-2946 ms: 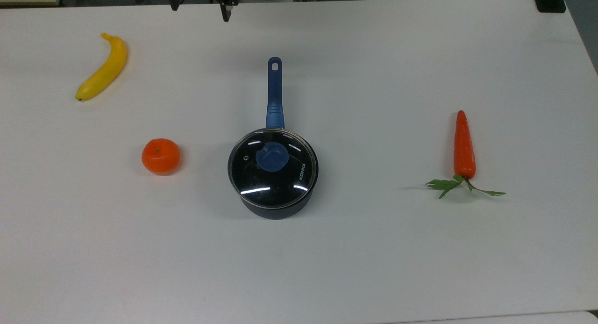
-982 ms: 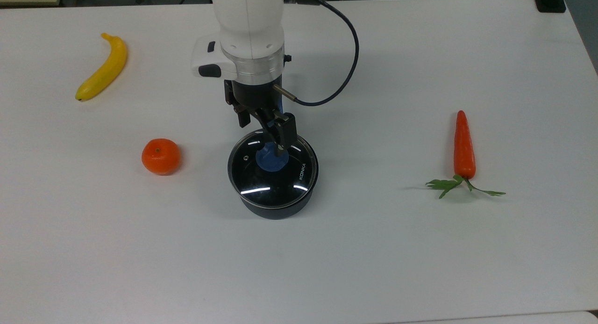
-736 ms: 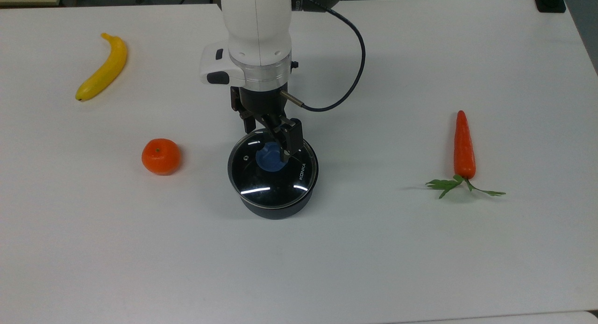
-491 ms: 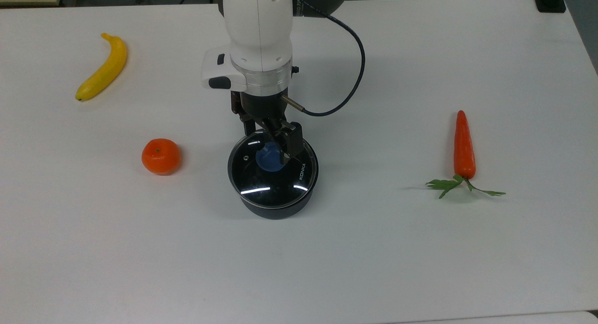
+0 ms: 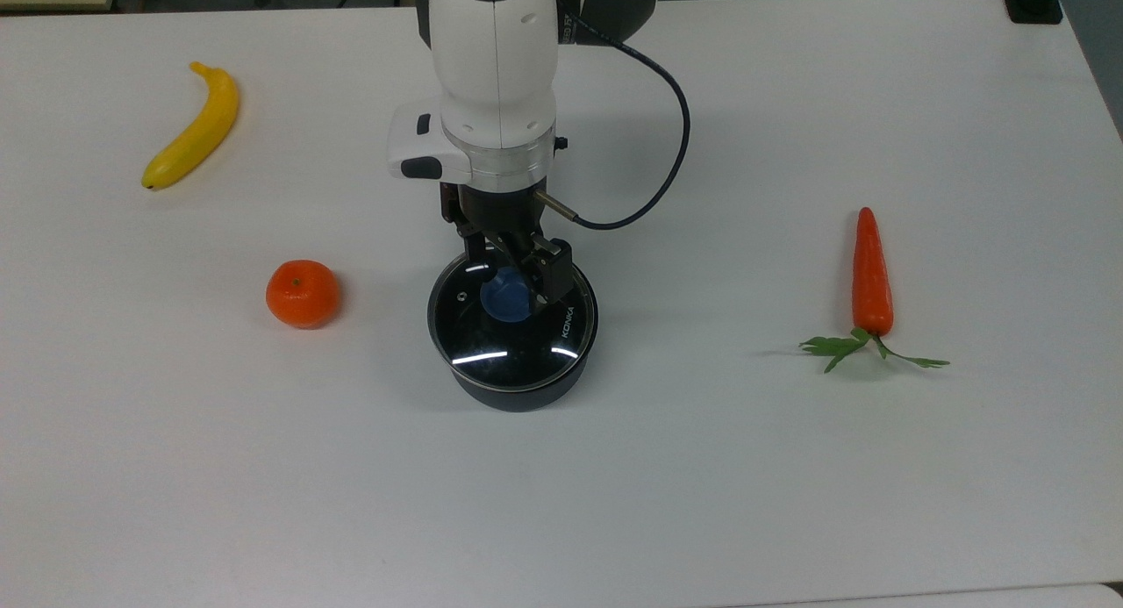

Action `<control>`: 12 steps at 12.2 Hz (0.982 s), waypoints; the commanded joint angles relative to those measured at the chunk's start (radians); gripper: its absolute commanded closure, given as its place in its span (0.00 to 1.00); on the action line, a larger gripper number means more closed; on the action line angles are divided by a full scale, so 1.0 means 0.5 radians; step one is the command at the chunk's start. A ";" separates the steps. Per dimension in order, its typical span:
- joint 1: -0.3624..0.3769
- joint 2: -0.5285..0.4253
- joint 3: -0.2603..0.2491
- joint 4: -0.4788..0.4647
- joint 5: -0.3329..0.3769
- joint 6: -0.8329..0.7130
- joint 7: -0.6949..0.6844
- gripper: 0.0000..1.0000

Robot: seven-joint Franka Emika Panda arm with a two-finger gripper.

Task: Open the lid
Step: 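Close the gripper on the blue lid knob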

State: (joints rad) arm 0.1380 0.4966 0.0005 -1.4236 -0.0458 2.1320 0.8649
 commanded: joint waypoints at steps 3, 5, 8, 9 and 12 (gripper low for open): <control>0.031 0.056 -0.029 0.040 -0.083 0.025 0.050 0.27; 0.028 0.047 -0.029 0.067 -0.086 0.013 0.047 0.38; 0.018 0.019 -0.032 0.068 -0.096 0.003 0.040 0.44; 0.015 0.013 -0.032 0.065 -0.096 0.000 0.034 0.44; 0.015 -0.024 -0.032 0.062 -0.093 -0.009 0.034 0.44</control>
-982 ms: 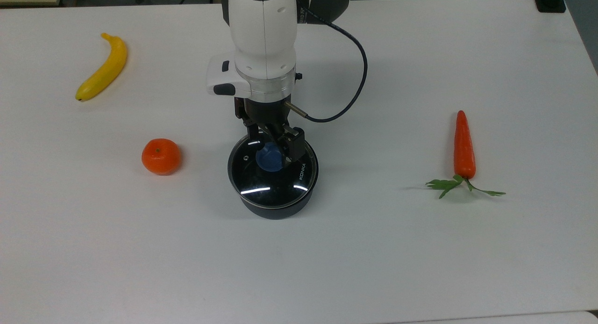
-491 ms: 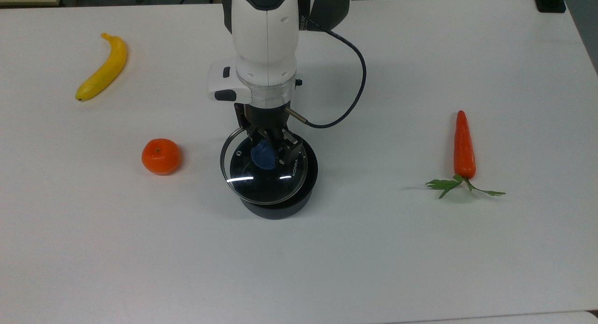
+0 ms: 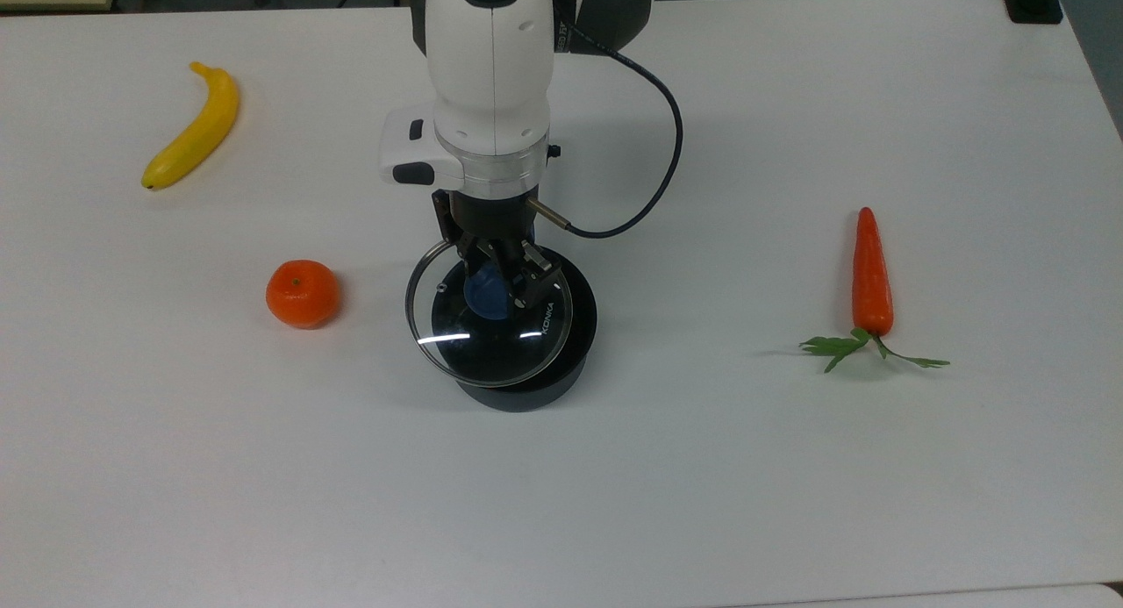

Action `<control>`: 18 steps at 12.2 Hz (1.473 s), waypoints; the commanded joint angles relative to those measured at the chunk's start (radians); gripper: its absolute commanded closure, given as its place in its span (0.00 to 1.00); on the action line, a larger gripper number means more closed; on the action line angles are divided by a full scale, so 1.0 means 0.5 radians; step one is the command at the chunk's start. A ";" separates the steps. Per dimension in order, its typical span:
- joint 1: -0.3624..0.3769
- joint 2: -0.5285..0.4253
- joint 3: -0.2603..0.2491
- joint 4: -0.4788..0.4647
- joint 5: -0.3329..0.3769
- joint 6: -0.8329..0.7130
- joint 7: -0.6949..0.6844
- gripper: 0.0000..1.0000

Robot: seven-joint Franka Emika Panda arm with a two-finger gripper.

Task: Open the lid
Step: 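Lift the glass lid off the saucepan and carry it toward the tangerine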

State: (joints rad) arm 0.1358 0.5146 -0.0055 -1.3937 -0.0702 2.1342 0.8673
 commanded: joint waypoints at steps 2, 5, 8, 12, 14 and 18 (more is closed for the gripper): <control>0.017 -0.139 -0.017 -0.017 -0.041 -0.086 0.011 0.44; -0.063 -0.271 -0.007 -0.035 0.005 -0.347 -0.173 0.44; -0.194 -0.421 -0.011 -0.142 0.210 -0.473 -0.451 0.44; -0.323 -0.511 -0.011 -0.265 0.245 -0.562 -0.660 0.43; -0.382 -0.529 -0.011 -0.332 0.245 -0.568 -0.780 0.42; -0.474 -0.599 -0.014 -0.528 0.245 -0.562 -0.992 0.42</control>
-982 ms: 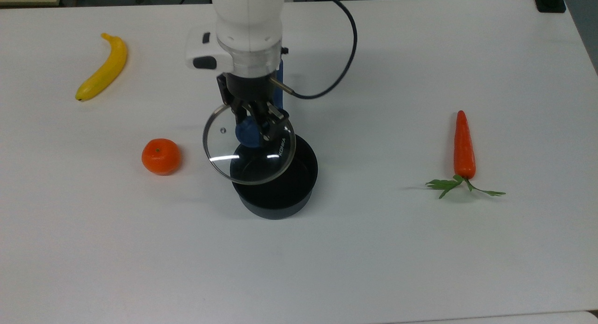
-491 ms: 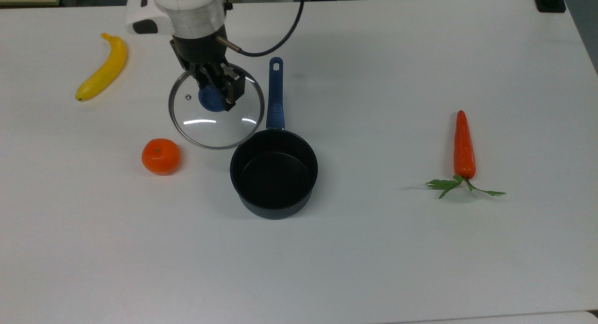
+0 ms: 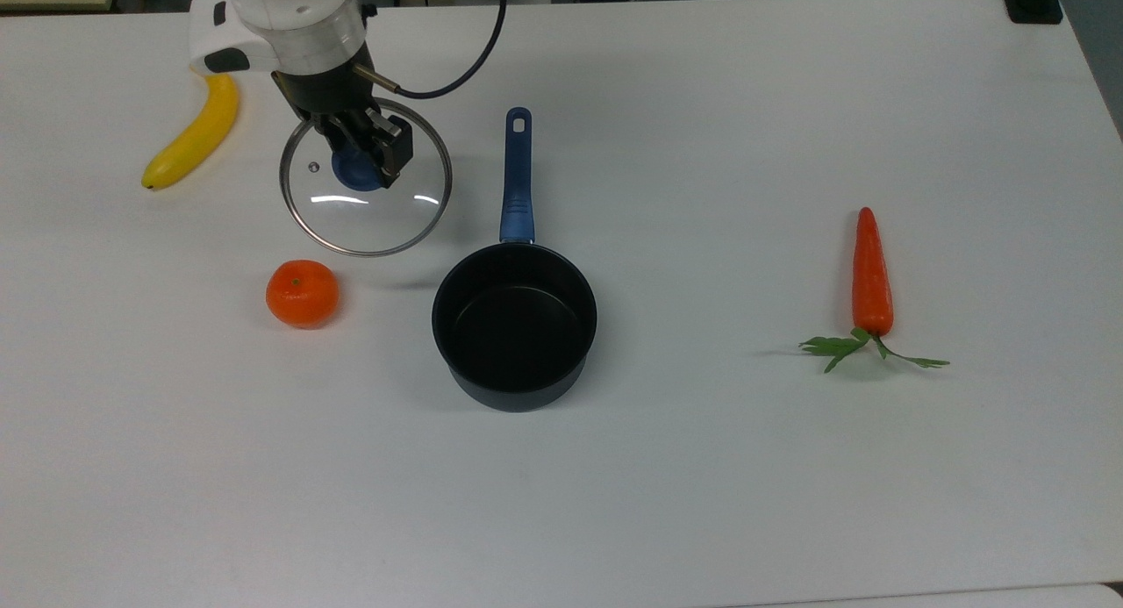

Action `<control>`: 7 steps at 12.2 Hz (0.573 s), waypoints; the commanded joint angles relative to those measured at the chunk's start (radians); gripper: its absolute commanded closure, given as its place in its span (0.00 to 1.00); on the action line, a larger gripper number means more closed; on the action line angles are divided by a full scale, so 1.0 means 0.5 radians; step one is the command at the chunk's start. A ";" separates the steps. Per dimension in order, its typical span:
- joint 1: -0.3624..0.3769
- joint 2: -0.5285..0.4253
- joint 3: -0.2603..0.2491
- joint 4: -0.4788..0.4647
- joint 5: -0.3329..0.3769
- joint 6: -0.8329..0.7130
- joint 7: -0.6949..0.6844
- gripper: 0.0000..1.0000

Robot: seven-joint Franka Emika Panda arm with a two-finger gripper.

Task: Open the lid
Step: 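Lift the glass lid off the saucepan and carry it toward the tangerine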

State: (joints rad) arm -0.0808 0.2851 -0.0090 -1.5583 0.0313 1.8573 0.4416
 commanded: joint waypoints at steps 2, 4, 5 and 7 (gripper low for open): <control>-0.108 -0.184 -0.007 -0.283 0.042 0.013 -0.235 0.42; -0.191 -0.181 -0.003 -0.301 0.042 0.019 -0.352 0.42; -0.194 -0.178 -0.006 -0.338 0.042 0.074 -0.380 0.42; -0.194 -0.184 -0.007 -0.414 0.042 0.123 -0.429 0.42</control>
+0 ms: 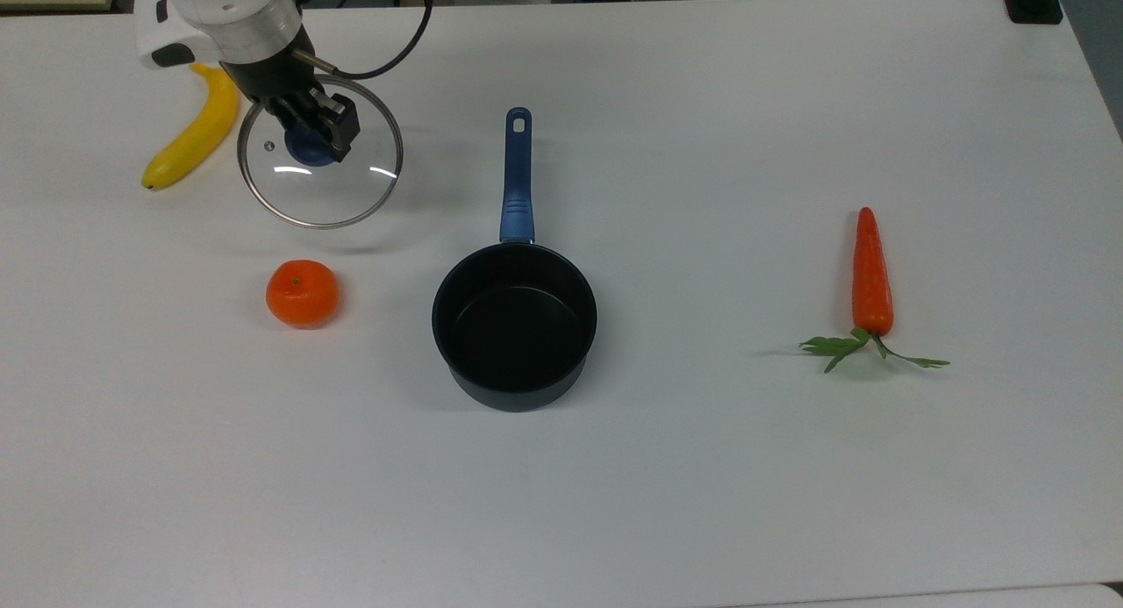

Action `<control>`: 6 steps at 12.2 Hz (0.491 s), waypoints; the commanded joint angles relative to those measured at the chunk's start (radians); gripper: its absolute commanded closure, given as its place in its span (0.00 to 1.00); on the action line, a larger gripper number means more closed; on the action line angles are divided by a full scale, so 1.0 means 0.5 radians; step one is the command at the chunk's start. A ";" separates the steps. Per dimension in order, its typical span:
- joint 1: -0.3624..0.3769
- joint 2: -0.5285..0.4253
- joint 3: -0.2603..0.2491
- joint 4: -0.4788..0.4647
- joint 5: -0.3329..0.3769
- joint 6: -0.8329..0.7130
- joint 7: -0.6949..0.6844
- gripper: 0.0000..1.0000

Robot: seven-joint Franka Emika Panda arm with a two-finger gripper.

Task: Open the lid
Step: 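Lift the glass lid off the saucepan and carry it toward the tangerine, then lower the glass lid onto the table beside the saucepan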

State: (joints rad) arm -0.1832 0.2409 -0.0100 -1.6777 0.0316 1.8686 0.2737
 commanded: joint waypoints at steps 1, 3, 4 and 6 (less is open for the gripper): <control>0.011 -0.098 -0.005 -0.203 0.044 0.134 -0.093 0.42; 0.007 -0.098 -0.005 -0.225 0.081 0.208 -0.093 0.41; 0.007 -0.107 -0.005 -0.271 0.096 0.260 -0.093 0.41; 0.001 -0.211 -0.001 -0.500 0.111 0.559 -0.093 0.41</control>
State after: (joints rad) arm -0.1810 0.2359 -0.0089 -1.7652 0.0599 1.9902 0.2528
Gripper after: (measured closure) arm 0.410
